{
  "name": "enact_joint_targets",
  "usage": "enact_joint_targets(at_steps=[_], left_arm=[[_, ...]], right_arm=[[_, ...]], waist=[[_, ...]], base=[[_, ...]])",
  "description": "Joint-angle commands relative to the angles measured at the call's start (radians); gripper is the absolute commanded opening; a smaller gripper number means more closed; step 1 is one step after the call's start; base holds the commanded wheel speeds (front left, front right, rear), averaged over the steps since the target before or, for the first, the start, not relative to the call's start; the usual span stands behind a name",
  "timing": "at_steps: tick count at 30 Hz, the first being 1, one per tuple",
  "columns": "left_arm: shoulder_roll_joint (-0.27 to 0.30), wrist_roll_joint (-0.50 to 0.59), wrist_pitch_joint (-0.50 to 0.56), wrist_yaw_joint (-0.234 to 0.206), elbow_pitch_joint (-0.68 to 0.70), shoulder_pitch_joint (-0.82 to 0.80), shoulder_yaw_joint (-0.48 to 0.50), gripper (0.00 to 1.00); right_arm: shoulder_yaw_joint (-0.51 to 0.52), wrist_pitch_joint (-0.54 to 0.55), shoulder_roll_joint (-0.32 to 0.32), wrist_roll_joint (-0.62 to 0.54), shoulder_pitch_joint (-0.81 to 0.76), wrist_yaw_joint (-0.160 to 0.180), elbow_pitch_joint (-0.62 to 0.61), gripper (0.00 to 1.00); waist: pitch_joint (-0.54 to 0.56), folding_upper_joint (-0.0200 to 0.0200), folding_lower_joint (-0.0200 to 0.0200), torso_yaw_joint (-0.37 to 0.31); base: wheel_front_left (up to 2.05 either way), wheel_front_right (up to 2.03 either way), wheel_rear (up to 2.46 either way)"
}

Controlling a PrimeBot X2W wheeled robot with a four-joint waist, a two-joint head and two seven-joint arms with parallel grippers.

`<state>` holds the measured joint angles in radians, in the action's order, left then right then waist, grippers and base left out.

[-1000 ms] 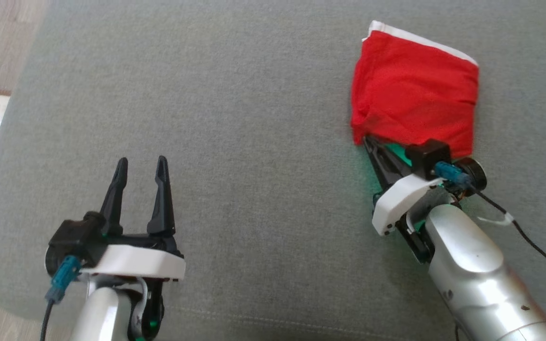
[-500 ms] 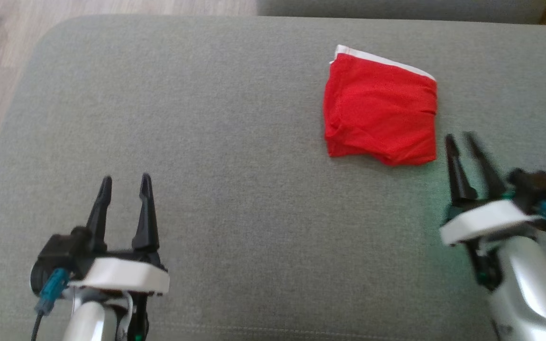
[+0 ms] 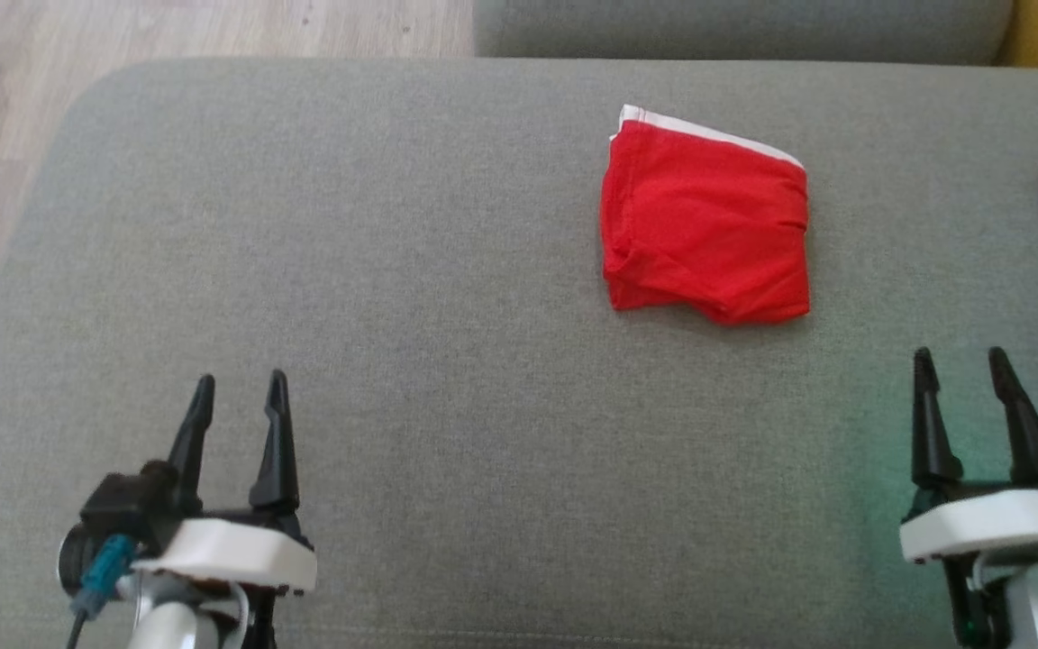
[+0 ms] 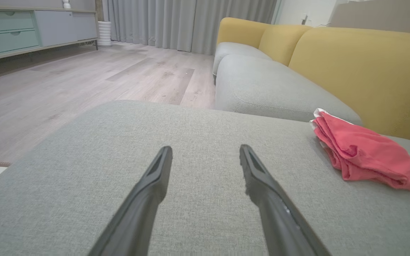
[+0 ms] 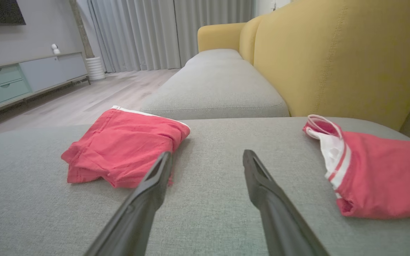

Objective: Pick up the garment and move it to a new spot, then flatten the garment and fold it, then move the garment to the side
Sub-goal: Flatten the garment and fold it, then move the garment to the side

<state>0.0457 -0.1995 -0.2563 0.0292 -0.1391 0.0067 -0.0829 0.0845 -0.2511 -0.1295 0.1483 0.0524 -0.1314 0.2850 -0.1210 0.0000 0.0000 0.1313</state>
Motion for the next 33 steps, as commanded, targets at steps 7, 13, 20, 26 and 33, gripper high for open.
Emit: enact_joint_targets(at_steps=[7, 13, 20, 26, 33], left_arm=[[0.004, 0.026, -0.006, 0.020, 0.014, -0.002, 0.064, 1.00], [0.004, 0.033, -0.006, 0.030, 0.010, 0.016, 0.067, 1.00], [0.004, 0.034, -0.006, 0.030, 0.005, 0.024, 0.066, 1.00], [0.004, 0.030, -0.006, 0.030, 0.007, 0.028, 0.060, 1.00], [0.004, 0.019, -0.006, 0.028, 0.019, 0.006, 0.042, 1.00]], right_arm=[[0.029, -0.011, 0.028, 0.005, -0.048, 0.001, -0.061, 1.00], [0.015, -0.011, 0.042, 0.003, -0.062, 0.001, -0.058, 1.00], [0.004, -0.011, 0.050, 0.002, -0.069, 0.001, -0.054, 1.00], [-0.004, -0.010, 0.053, 0.013, -0.062, 0.001, -0.041, 1.00], [-0.041, 0.090, 0.043, 0.110, 0.033, 0.001, -0.048, 1.00]], waist=[[0.041, 0.0000, 0.0000, -0.024], [0.069, 0.0000, 0.0000, -0.046], [0.082, 0.0000, 0.0000, -0.061], [0.078, 0.0000, 0.0000, -0.061], [0.026, 0.0000, 0.0000, -0.043]], base=[[0.00, 0.00, 0.00], [0.00, 0.00, 0.00], [0.00, 0.00, 0.00], [0.00, 0.00, 0.00], [0.00, 0.00, 0.00]])
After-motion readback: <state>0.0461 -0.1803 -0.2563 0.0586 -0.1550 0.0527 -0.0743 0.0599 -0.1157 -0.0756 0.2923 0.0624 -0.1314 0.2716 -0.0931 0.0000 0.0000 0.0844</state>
